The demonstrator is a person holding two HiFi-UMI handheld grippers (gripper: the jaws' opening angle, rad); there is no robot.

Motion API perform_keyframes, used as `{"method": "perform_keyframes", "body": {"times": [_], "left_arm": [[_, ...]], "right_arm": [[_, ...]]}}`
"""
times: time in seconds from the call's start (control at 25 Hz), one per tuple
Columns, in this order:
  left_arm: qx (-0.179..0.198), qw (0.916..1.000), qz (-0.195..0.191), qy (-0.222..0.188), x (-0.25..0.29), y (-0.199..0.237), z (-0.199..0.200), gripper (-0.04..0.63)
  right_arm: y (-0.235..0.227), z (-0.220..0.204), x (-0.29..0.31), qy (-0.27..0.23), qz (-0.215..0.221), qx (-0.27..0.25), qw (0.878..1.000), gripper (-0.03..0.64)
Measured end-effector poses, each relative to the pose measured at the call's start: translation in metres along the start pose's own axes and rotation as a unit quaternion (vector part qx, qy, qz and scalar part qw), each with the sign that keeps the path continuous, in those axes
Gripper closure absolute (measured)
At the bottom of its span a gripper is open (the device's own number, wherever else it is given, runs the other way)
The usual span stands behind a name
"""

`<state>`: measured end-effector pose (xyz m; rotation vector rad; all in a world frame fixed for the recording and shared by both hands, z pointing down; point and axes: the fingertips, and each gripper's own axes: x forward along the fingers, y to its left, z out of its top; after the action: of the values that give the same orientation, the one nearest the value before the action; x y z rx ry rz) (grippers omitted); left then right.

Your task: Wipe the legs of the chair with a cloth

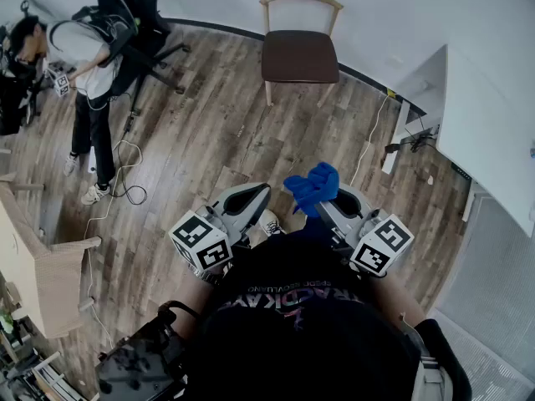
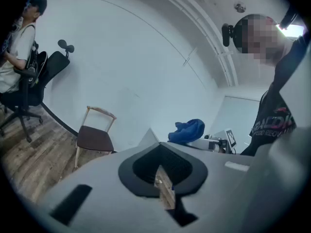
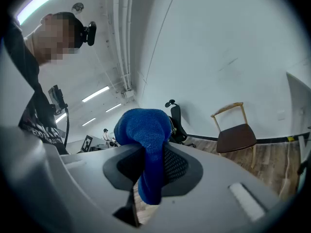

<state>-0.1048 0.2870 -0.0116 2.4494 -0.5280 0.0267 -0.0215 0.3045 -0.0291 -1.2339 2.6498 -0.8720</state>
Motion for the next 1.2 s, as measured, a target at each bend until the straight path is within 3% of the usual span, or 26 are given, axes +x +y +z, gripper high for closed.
{"method": "perform_keyframes", "body": {"times": [1.2], "left_arm": [[-0.001,1.0,0.001,-0.003,-0.006,0.007,0.005,0.591]], "right_arm": [[-0.003,0.008,0.005,-0.012,-0.006,0.009,1.0,0.531]]}}
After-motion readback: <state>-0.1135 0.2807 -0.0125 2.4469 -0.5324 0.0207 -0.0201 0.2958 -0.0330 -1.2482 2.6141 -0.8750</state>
